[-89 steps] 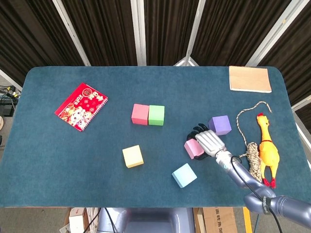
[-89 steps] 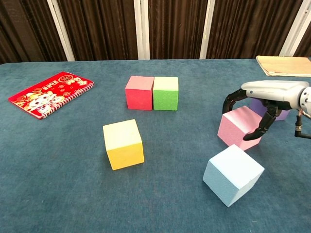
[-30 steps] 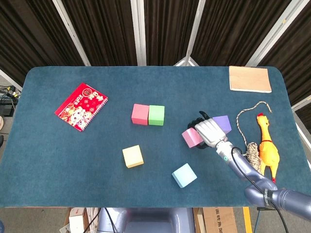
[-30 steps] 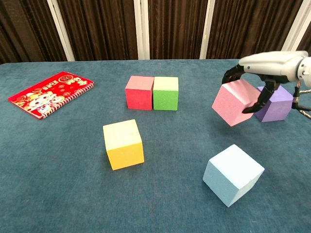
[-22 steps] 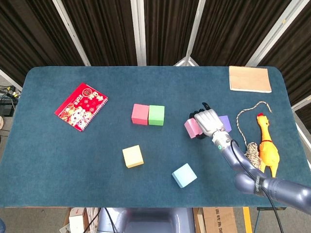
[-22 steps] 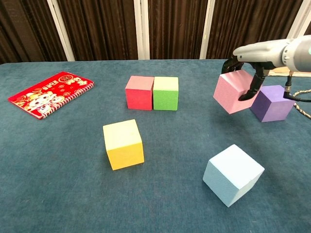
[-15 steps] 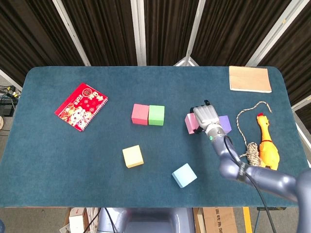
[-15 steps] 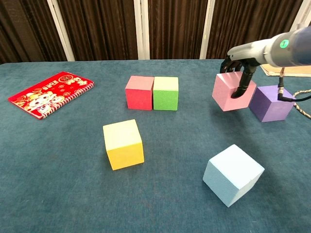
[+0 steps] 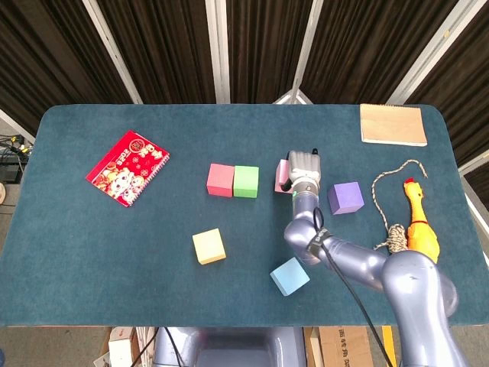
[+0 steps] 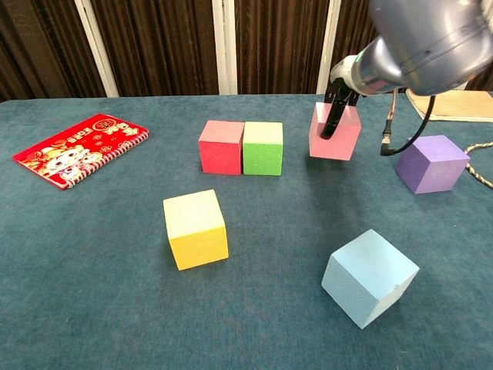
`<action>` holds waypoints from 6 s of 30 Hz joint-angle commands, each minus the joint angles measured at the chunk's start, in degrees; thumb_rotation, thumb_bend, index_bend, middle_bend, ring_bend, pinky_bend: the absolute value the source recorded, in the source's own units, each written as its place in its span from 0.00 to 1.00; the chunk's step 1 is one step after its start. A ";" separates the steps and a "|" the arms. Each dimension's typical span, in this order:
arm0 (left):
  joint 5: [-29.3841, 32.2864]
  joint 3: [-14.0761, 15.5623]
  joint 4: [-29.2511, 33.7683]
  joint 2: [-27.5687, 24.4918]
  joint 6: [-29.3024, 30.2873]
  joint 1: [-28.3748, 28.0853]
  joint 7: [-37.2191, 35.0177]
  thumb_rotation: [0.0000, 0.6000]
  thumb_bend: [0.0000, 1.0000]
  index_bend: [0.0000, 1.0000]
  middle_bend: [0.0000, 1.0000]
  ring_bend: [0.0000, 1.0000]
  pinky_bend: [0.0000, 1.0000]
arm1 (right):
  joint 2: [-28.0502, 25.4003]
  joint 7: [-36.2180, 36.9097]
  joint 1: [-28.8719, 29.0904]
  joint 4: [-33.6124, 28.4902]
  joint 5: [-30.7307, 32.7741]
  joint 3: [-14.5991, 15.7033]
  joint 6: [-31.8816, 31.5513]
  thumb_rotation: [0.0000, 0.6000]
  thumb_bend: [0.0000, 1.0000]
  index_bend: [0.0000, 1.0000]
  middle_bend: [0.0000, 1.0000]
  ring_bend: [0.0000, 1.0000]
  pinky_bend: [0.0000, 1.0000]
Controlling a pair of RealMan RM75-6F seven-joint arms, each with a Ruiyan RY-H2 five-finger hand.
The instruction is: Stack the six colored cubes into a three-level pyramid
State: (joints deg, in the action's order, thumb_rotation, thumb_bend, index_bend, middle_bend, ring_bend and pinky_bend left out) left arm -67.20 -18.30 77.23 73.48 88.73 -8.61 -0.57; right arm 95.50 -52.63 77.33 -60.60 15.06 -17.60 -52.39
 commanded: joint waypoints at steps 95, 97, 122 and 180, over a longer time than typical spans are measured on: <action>1.31 -1.38 -0.25 -1.00 -1.75 0.55 -3.31 1.00 0.32 0.15 0.11 0.01 0.00 | 16.70 -17.70 -0.98 13.55 -8.96 -20.14 -2.50 1.00 0.80 0.55 0.52 0.33 0.00; 1.34 -1.38 -0.28 -1.00 -1.82 0.54 -3.32 1.00 0.32 0.15 0.11 0.01 0.00 | 16.80 -17.68 -0.95 13.72 -9.02 -20.37 -2.38 1.00 0.80 0.55 0.52 0.33 0.00; 1.46 -1.48 -0.42 -0.81 -1.89 0.45 -3.32 1.00 0.32 0.15 0.11 0.01 0.00 | 16.07 -18.57 -1.35 12.79 -8.05 -22.45 -2.20 1.00 0.80 0.50 0.50 0.33 0.00; 1.63 -1.57 -0.68 -0.50 -1.98 0.34 -3.14 1.00 0.32 0.15 0.11 0.01 0.00 | 15.51 -20.40 -1.66 12.23 -5.77 -22.60 -1.36 1.00 0.53 0.32 0.32 0.24 0.00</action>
State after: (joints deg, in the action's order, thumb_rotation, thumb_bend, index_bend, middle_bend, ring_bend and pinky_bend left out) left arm -65.57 -19.87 76.55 72.98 86.75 -8.27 -3.71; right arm 111.00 -73.04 75.67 -48.39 9.28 -40.20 -53.74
